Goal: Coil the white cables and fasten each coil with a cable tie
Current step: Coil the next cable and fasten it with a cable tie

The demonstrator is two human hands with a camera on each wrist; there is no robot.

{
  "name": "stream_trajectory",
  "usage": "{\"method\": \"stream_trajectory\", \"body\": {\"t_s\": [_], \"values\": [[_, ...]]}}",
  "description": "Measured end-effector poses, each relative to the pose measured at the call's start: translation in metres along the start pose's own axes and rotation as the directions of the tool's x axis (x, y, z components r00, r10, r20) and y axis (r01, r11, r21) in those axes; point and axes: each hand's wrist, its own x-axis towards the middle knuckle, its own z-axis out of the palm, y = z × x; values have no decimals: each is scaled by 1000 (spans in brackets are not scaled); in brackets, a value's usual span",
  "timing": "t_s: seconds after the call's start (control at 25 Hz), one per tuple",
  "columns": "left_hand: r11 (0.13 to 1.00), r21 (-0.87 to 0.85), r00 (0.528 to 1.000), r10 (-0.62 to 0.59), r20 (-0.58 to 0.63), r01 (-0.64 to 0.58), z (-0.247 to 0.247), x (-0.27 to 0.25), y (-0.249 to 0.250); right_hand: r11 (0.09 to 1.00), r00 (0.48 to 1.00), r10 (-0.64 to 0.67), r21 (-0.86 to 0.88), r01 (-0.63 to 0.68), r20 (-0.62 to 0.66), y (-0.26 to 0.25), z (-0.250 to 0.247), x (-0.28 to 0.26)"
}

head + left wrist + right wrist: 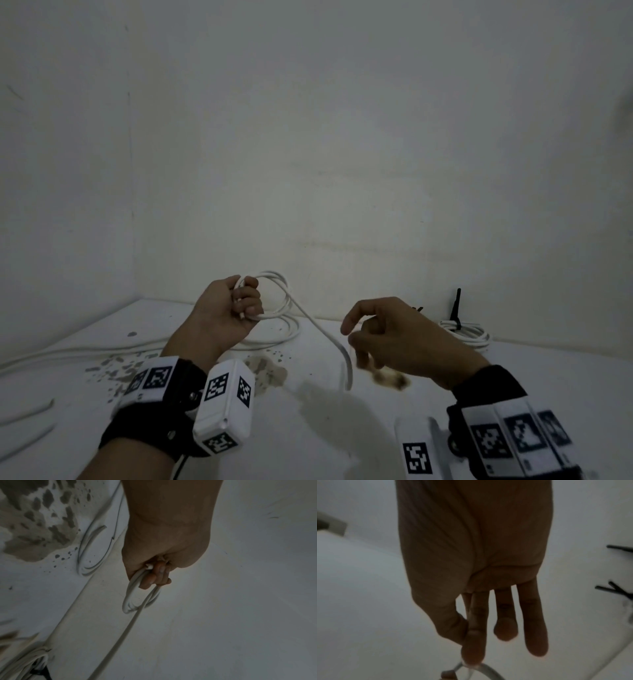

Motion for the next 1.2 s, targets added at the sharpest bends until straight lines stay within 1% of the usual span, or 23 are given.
{"method": "stream_trajectory", "body": {"t_s": [0.04,0.08,0.12,0.2,0.24,0.32,0.36,0.4,0.48,0.52,0.56,0.6,0.68,0.72,0.76,0.84,0.88,0.92,1.0,1.04,1.08,1.12,1.2], "values": [[1000,25,1000,2,-2,-2,3,-1,0,993,999,-29,-114,24,-43,4,2,2],[998,56,1000,12,-2,-12,7,-1,-1,980,996,-69,-190,55,-64,7,4,2],[996,83,1000,22,4,-22,11,-2,-2,970,993,-106,-225,90,-58,9,7,4],[994,105,999,26,27,-28,19,-2,-6,974,991,-136,-186,131,-14,11,13,6],[994,108,999,24,34,-28,21,-2,-7,976,992,-126,-181,122,-13,13,17,8],[994,107,999,26,40,-30,25,-3,-8,962,993,-85,-265,62,-76,19,24,13],[995,96,999,34,41,-37,25,-5,-8,943,994,-45,-333,8,-103,24,26,16],[996,80,998,45,42,-49,26,-6,-7,929,994,21,-364,-61,-112,29,27,18],[997,35,997,73,36,-74,26,-7,-4,938,987,154,-307,-161,-48,38,26,18],[997,10,996,82,30,-83,25,-7,-3,940,982,190,-285,-187,-19,40,24,17],[996,-17,996,90,22,-90,24,-6,-3,939,982,190,-289,-189,-26,42,21,16],[994,-43,995,102,11,-101,23,-5,-4,942,983,176,-280,-184,-56,41,17,15],[986,-83,989,145,-23,-146,18,-2,-5,976,982,129,-155,-151,-140,33,10,11],[981,-93,985,166,-43,-170,16,-1,-5,992,980,91,-75,-106,-175,27,7,9],[977,-102,981,182,-60,-188,14,0,-5,999,979,32,-36,-40,-200,23,4,8],[970,-135,978,195,-77,-204,10,1,-5,997,977,-81,-25,77,-196,16,-1,3],[967,-152,977,195,-81,-206,9,1,-5,995,980,-99,7,102,-173,12,-3,2],[965,-164,977,195,-82,-207,7,0,-5,993,989,-87,65,96,-123,10,-4,1],[961,-182,978,197,-69,-206,6,-1,-4,988,999,-30,151,25,35,8,-3,-1],[960,-192,979,196,-60,-204,6,-2,-3,990,996,-16,142,3,92,9,-2,-2],[959,-200,980,192,-51,-199,6,-2,-3,994,995,-21,110,10,102,11,-1,-1],[960,-203,982,187,-43,-191,7,-3,-3,996,997,-39,78,34,66,11,-1,-1],[965,-188,984,178,-33,-181,8,-4,-4,996,989,-82,20,85,-120,9,1,0]]}}
